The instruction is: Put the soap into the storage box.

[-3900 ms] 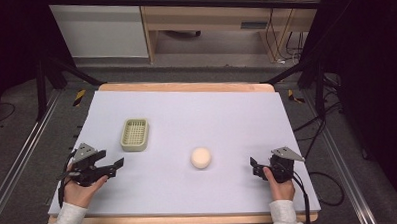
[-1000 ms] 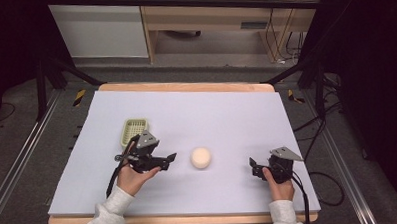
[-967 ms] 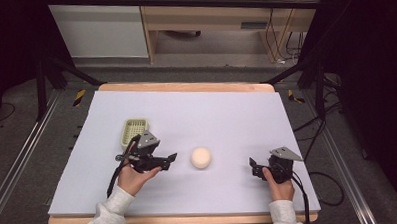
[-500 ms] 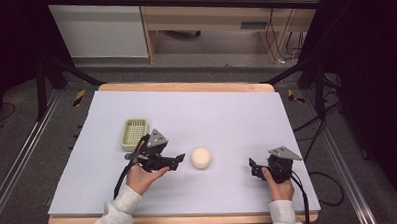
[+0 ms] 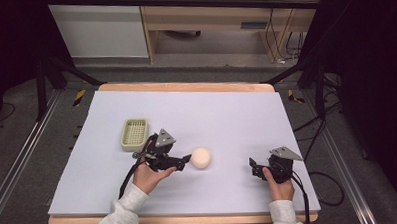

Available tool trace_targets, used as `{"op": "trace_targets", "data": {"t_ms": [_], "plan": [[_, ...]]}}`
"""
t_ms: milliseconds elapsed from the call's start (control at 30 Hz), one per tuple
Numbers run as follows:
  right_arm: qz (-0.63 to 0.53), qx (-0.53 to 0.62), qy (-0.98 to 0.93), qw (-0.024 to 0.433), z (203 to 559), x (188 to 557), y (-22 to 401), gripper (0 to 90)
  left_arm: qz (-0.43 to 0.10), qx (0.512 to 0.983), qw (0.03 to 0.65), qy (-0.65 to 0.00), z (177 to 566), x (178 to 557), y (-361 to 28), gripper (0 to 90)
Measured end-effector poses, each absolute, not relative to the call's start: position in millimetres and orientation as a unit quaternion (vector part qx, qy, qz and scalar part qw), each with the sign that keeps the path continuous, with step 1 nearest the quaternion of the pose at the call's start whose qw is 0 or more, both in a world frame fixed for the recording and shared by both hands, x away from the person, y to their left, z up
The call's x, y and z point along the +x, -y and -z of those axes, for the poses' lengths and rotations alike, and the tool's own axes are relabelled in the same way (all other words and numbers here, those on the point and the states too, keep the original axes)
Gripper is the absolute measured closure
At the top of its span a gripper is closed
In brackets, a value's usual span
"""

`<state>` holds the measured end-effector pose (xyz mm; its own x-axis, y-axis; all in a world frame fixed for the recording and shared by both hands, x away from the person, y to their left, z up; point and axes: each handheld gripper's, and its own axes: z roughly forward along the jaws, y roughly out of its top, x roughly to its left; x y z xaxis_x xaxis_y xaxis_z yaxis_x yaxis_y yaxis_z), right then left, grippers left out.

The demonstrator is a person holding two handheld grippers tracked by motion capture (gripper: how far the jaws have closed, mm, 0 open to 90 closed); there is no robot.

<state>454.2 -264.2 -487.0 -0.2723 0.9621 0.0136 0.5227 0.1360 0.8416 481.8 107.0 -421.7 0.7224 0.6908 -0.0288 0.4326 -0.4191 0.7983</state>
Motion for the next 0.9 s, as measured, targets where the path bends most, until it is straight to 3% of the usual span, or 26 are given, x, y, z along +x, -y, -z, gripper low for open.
{"op": "trace_targets", "data": {"t_ms": [900], "plan": [[-0.392, 0.536, -0.693, 0.279, 486.8, 453.8, 265.4, 5.3, -0.141, 0.845, 0.400, -0.327, 431.9, 485.7, -76.7, 16.2]]}}
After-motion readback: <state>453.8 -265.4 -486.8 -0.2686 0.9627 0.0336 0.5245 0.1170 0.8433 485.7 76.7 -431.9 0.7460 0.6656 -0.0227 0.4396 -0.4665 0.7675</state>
